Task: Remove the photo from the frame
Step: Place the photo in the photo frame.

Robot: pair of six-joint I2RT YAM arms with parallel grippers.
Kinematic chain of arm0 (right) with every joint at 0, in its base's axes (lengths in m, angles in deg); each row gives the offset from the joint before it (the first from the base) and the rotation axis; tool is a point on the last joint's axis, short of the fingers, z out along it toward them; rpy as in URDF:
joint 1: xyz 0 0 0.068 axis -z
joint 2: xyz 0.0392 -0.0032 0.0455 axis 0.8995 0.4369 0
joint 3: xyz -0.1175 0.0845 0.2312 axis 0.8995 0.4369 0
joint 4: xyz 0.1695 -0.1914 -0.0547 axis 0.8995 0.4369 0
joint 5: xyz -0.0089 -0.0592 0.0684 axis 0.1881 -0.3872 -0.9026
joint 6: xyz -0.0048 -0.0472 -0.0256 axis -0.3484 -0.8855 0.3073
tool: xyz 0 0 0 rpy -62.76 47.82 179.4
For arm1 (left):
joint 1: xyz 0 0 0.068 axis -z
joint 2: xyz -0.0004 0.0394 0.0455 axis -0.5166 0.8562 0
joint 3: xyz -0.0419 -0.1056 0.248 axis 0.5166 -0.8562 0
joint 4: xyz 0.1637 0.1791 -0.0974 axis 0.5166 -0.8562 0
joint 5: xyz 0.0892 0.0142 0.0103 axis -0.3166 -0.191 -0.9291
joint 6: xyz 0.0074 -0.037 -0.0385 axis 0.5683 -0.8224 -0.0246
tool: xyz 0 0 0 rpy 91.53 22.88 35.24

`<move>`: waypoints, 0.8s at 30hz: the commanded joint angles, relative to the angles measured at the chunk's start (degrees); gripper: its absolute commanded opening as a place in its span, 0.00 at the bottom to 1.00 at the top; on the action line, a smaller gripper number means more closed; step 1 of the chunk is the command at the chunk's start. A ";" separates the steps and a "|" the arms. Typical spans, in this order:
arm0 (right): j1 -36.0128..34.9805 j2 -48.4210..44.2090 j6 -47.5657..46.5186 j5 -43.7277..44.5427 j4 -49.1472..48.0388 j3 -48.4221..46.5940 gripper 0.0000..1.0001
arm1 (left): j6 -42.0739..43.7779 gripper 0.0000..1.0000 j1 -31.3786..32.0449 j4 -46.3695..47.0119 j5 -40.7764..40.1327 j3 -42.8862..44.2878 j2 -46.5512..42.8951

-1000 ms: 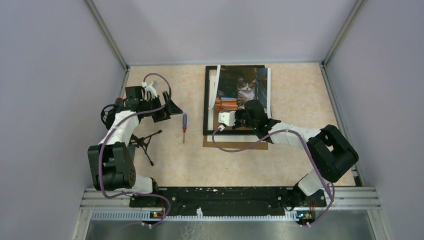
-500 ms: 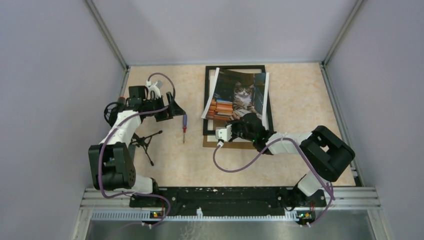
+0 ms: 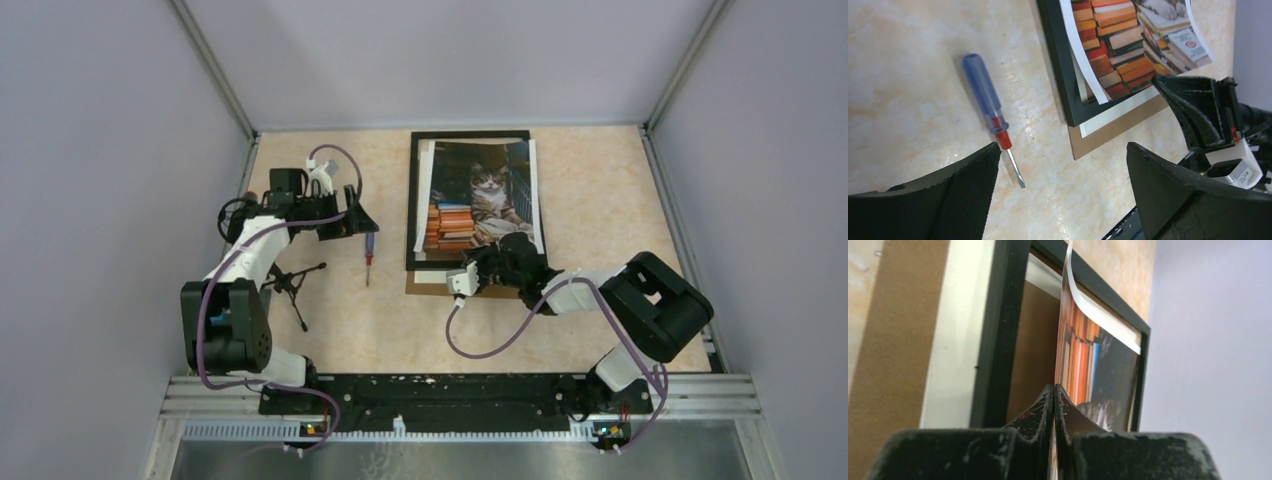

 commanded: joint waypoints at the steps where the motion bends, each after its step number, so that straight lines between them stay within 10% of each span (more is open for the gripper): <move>1: 1.65 1.34 -4.53 -5.32 -6.69 -0.25 0.00 | 4.70 0.99 5.79 0.00 -3.67 4.09 1.06; 24: 5.69 -1.77 -15.02 -19.04 -3.97 3.22 0.00 | 5.47 0.99 7.28 -0.59 -4.74 7.29 5.28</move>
